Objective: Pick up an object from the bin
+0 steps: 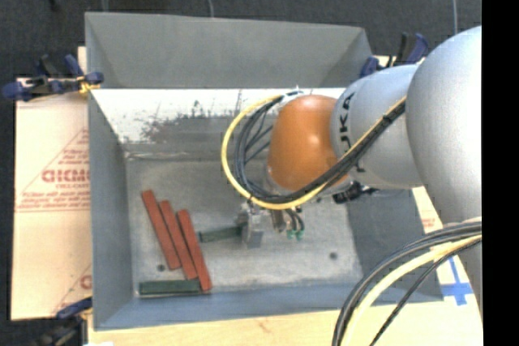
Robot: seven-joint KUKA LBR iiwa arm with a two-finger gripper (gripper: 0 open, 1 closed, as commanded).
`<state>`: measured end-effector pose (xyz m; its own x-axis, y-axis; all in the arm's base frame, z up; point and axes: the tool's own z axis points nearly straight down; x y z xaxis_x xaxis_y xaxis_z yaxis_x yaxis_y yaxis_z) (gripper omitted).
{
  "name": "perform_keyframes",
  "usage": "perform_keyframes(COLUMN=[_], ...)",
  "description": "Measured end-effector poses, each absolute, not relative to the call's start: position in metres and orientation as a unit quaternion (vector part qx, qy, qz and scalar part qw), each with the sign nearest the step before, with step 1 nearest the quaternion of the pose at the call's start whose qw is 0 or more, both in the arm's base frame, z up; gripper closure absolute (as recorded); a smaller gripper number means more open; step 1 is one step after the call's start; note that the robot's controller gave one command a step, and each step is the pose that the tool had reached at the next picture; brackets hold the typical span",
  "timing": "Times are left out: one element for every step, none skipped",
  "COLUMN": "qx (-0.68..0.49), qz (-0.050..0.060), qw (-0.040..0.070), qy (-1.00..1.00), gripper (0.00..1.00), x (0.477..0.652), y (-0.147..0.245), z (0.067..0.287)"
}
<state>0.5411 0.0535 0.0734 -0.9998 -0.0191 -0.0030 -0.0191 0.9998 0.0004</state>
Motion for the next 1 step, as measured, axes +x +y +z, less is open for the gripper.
perform_keyframes(qx=[-0.009], qz=[0.0], qw=[0.002], qy=[1.0], gripper=[1.0], x=[0.5411], y=[0.0535], z=[0.0734])
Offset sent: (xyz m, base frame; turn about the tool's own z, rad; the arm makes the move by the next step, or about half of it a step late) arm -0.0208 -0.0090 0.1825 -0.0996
